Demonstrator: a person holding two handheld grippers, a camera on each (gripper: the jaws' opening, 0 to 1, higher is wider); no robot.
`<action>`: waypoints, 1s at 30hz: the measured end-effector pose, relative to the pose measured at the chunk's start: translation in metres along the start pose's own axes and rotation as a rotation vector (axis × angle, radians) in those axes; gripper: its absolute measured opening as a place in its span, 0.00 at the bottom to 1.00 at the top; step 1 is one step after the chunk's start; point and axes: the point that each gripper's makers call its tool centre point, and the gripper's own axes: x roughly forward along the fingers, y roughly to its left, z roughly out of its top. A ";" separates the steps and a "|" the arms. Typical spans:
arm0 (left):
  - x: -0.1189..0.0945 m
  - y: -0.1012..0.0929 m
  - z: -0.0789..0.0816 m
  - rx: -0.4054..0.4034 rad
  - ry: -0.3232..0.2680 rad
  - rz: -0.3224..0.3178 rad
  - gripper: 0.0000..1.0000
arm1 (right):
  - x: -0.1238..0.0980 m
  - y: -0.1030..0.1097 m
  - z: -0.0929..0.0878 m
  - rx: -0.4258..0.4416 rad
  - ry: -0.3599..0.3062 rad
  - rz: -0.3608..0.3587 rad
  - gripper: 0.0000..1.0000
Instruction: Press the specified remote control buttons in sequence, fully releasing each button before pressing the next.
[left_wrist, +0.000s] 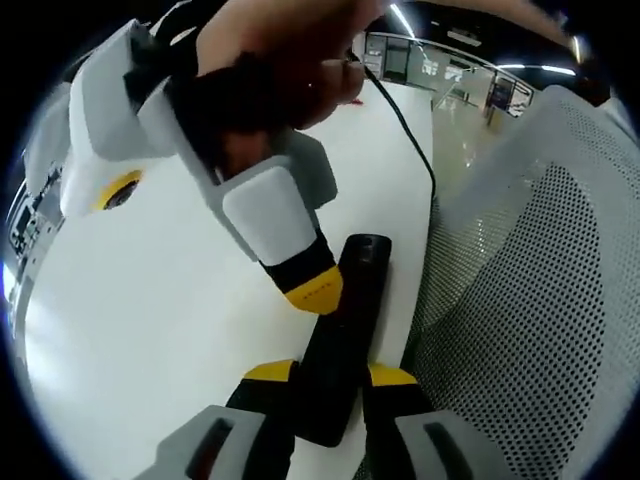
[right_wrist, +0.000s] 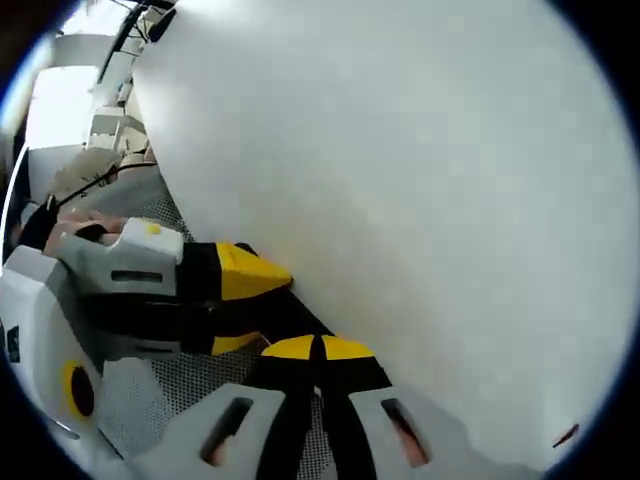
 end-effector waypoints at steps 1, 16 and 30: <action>0.000 0.000 0.000 0.001 -0.001 -0.001 0.25 | 0.000 0.000 0.000 0.006 -0.016 0.002 0.00; -0.001 -0.001 0.001 -0.013 0.002 0.010 0.25 | -0.011 -0.004 -0.004 0.048 -0.209 -0.084 0.00; -0.001 -0.002 0.002 -0.028 0.022 0.028 0.25 | -0.007 0.009 -0.006 0.045 -0.367 -0.070 0.00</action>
